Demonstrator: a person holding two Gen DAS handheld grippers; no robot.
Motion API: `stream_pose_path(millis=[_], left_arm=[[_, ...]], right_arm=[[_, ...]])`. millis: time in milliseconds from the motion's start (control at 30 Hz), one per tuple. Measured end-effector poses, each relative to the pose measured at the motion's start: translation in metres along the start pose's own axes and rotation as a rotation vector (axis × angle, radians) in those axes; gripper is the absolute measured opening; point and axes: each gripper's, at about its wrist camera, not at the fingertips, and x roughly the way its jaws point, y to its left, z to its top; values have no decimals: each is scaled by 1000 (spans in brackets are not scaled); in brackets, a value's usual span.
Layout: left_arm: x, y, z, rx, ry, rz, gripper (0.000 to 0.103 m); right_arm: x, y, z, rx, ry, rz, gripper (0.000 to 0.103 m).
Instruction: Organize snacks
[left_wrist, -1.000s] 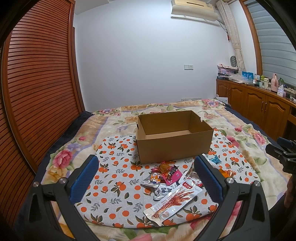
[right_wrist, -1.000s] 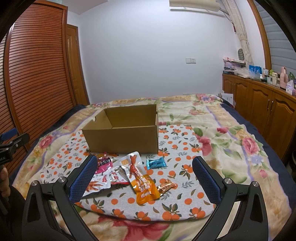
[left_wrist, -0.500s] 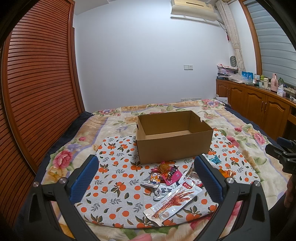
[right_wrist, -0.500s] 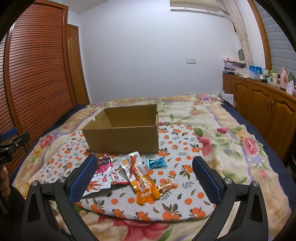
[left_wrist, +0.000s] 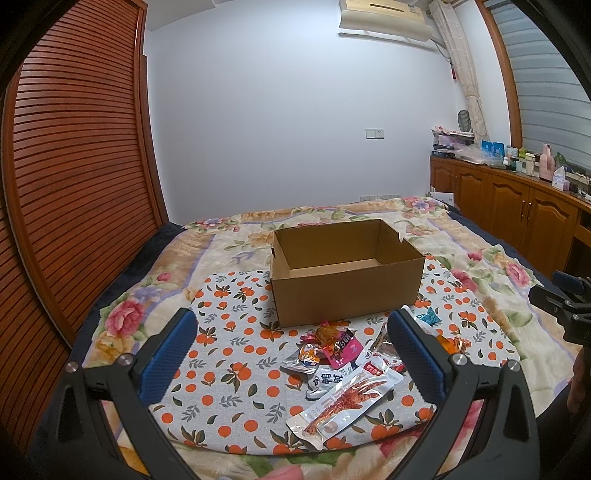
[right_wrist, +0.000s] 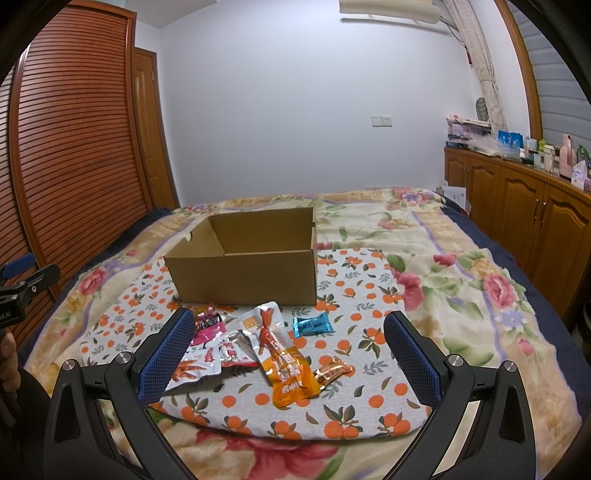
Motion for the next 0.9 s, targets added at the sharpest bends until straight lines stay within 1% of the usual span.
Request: stream_pose_path(millis=[167, 200, 300, 467, 567, 700, 900], left_arm=[[2, -3, 3, 11, 12, -15, 103], [4, -4, 7, 21, 24, -34, 103], [9, -7, 7, 35, 42, -53, 103], [21, -11, 6, 61, 89, -96, 103], [30, -12, 6, 62, 119, -108, 103], [43, -14, 4, 73, 139, -115, 103], [76, -17, -3, 115, 233, -157, 103]], right_arm=[[3, 0, 0, 1, 8, 3, 103], [3, 0, 0, 2, 11, 5, 103], [9, -1, 1, -3, 29, 4, 103], [33, 6, 0, -35, 59, 3, 103], [44, 6, -1, -46, 80, 2, 103], [57, 5, -1, -58, 102, 3, 103], [84, 2, -4, -79, 157, 5, 103]])
